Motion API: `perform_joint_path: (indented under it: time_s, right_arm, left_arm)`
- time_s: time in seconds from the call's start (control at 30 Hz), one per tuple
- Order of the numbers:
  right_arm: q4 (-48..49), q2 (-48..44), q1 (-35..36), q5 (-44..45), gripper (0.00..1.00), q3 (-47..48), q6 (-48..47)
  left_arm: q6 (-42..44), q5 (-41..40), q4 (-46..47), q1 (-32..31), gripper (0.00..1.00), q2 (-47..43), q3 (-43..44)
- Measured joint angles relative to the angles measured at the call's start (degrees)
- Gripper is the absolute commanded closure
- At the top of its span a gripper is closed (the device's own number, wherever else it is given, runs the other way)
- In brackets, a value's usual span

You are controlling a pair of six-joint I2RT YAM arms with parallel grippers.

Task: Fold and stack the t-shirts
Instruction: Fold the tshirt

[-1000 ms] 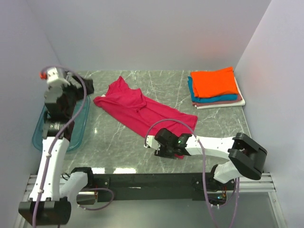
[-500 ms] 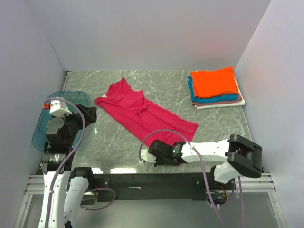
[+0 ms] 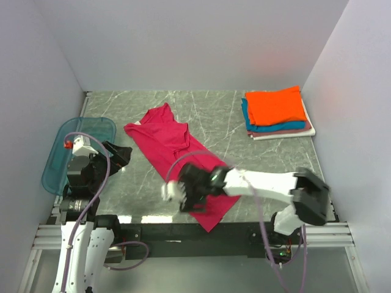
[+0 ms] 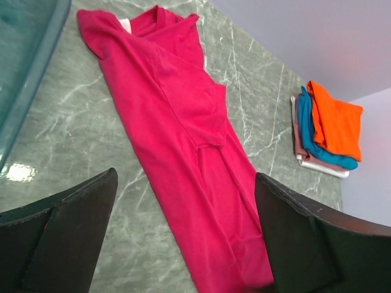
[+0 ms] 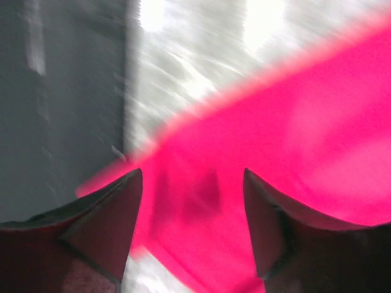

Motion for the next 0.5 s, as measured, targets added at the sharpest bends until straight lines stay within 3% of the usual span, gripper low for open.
perform_joint_path:
  time_s: [0.1,0.27,0.4,0.5]
  right_arm:
    - [-2.6,-8.5,-12.2,-5.4,0.13,-1.4,-2.7]
    - [-3.4,-19.7,-38.6,-11.5,0.15,-4.3,-4.2]
    - [-8.9,-11.1,-57.8,-18.8,0.23,-1.7,-8.0]
    - [-13.5,-0.4,-66.0,-21.9,0.26,0.8,-10.5]
  left_arm:
    - [-1.4,1.6,1.9,0.0,0.01,1.5,-1.0]
    - [-5.9,5.2,9.1,0.0,0.05,9.0,-5.6]
    - [-9.3,7.5,14.9,0.0,0.12,21.7,-7.8]
    - [-11.2,7.4,18.5,-0.1,0.17,31.8,-7.9]
